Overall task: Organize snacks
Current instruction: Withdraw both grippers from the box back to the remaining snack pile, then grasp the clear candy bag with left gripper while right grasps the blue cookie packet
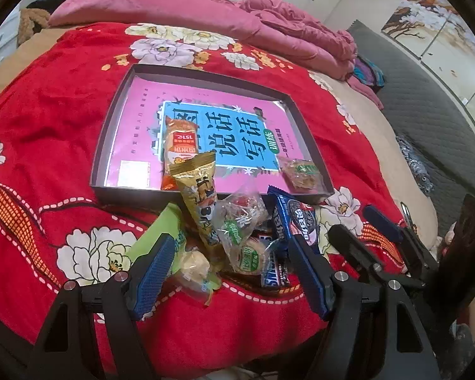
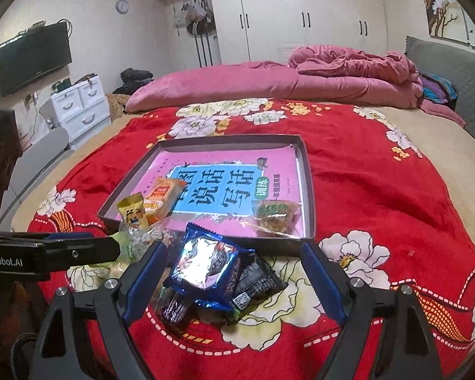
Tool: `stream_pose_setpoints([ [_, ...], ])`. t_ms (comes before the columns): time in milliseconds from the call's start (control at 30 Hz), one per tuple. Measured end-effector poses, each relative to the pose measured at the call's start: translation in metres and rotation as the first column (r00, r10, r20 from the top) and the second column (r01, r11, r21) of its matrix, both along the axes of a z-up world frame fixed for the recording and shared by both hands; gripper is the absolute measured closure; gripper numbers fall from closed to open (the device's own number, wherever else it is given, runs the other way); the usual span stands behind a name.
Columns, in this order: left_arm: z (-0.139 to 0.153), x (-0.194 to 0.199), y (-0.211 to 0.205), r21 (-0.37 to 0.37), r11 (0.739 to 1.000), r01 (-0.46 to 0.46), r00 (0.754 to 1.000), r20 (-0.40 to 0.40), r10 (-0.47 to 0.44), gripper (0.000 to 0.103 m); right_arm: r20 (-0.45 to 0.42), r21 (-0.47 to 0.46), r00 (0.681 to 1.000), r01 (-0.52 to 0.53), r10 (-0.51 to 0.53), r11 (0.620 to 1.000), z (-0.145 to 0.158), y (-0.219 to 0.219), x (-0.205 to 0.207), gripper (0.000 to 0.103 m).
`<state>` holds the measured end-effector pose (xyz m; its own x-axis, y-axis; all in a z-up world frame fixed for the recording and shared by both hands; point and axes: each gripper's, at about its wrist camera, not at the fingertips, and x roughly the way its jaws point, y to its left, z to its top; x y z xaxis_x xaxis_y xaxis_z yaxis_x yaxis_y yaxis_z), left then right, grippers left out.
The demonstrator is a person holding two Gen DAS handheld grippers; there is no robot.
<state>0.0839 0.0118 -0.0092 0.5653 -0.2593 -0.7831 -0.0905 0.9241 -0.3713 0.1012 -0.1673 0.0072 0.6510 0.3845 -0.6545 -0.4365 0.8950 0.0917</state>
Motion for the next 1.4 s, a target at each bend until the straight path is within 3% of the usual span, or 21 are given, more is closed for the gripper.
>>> stream_pose_setpoints([
  [567, -0.007, 0.002, 0.001, -0.045, 0.999, 0.013, 1.000, -0.004, -0.013, 0.030, -0.071, -0.029, 0.997, -0.007, 0.005, 1.000, -0.021, 0.013, 0.009, 0.017],
  [1000, -0.013, 0.007, -0.002, -0.033, 0.999, 0.020, 1.000, -0.010, -0.020, 0.036, -0.080, -0.065, 0.997, -0.027, 0.022, 0.998, -0.034, 0.030, 0.015, 0.017],
  [1200, -0.020, 0.015, -0.002, -0.045, 0.999, 0.020, 0.999, -0.026, -0.021, 0.048, -0.103, -0.053, 0.994, -0.032, 0.027, 0.998, -0.040, 0.031, 0.022, 0.017],
  [1400, -0.023, 0.020, -0.004, -0.058, 0.998, 0.028, 0.999, -0.031, -0.029, 0.050, -0.109, -0.068, 0.994, -0.020, 0.013, 0.997, -0.043, 0.031, 0.027, 0.029],
])
